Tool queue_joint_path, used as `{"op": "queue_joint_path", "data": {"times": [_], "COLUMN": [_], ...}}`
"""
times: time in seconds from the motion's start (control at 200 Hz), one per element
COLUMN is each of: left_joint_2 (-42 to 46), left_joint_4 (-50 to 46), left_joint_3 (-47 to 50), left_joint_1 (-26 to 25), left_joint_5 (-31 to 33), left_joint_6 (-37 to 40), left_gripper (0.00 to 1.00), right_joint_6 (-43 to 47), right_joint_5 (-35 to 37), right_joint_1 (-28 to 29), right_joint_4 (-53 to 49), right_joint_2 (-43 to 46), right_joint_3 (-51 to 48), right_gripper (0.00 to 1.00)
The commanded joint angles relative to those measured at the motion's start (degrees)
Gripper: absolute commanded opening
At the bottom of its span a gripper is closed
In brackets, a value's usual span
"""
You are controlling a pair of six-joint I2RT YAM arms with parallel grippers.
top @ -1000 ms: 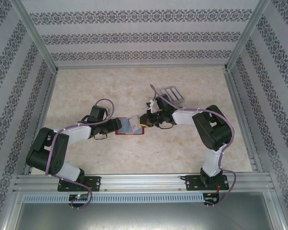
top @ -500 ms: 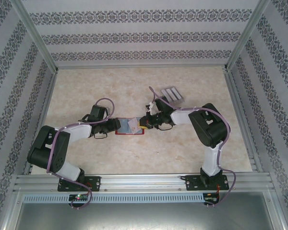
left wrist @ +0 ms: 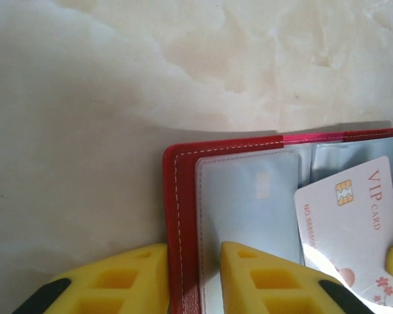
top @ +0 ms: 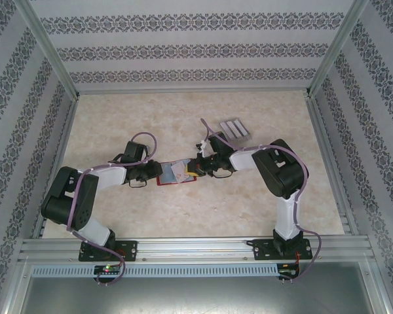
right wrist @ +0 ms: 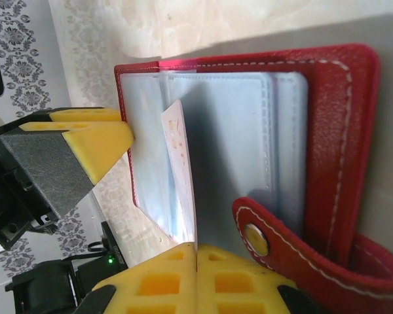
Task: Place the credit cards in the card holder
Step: Insert the credit card into the card slot.
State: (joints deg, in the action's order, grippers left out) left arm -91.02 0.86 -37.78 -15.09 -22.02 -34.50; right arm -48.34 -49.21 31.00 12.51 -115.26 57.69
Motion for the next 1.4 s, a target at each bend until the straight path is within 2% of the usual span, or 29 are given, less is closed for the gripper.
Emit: {"op": "queue_joint_path", "data": {"times": [0.0,0.225,0.625,0.869,1.224,1.279,1.399], "left_joint_2": [-4.43,-4.27,-2.44,-1.89,-2.22,-2.2,-2.13], "left_joint_4": [2.29,0.48,-0.35,-0.37,-0.86,-0.85,-0.68], "left_joint_3": [0.5,0.0,0.48,0.75,0.69,0.53,0.72], "left_joint_1": [-1.26,-1.3,-1.29,-1.28,-1.26,-1.34,-1.28], "left_joint_5": [-2.55,-1.29,-0.46,-0.07,0.71,0.34,0.62], "left_joint_6": [0.75,1.1,1.34,1.11,0.93,0.91,0.86], "left_gripper": [0.25,0.2,0.17,0.17,0.13,0.12,0.1], "right_joint_6": [-0.91,-1.6,-6.16,-8.9,-1.27,-0.89,-2.05], "right_joint_5": [-0.67,-0.86,8.01,11.47,17.82,17.88,17.02], "right_joint_1": [0.72,0.9,3.72,6.21,6.93,6.95,7.43], "right_joint_4": [1.69,3.38,10.16,13.15,1.31,0.77,1.75], "right_joint_2": [-1.54,-2.86,-1.62,-0.57,4.33,4.37,3.6], "right_joint_3": [1.56,2.51,0.19,-1.98,-1.7,-1.47,-1.67], "right_gripper": [0.02,0.03,0.06,0.13,0.22,0.21,0.03]}}
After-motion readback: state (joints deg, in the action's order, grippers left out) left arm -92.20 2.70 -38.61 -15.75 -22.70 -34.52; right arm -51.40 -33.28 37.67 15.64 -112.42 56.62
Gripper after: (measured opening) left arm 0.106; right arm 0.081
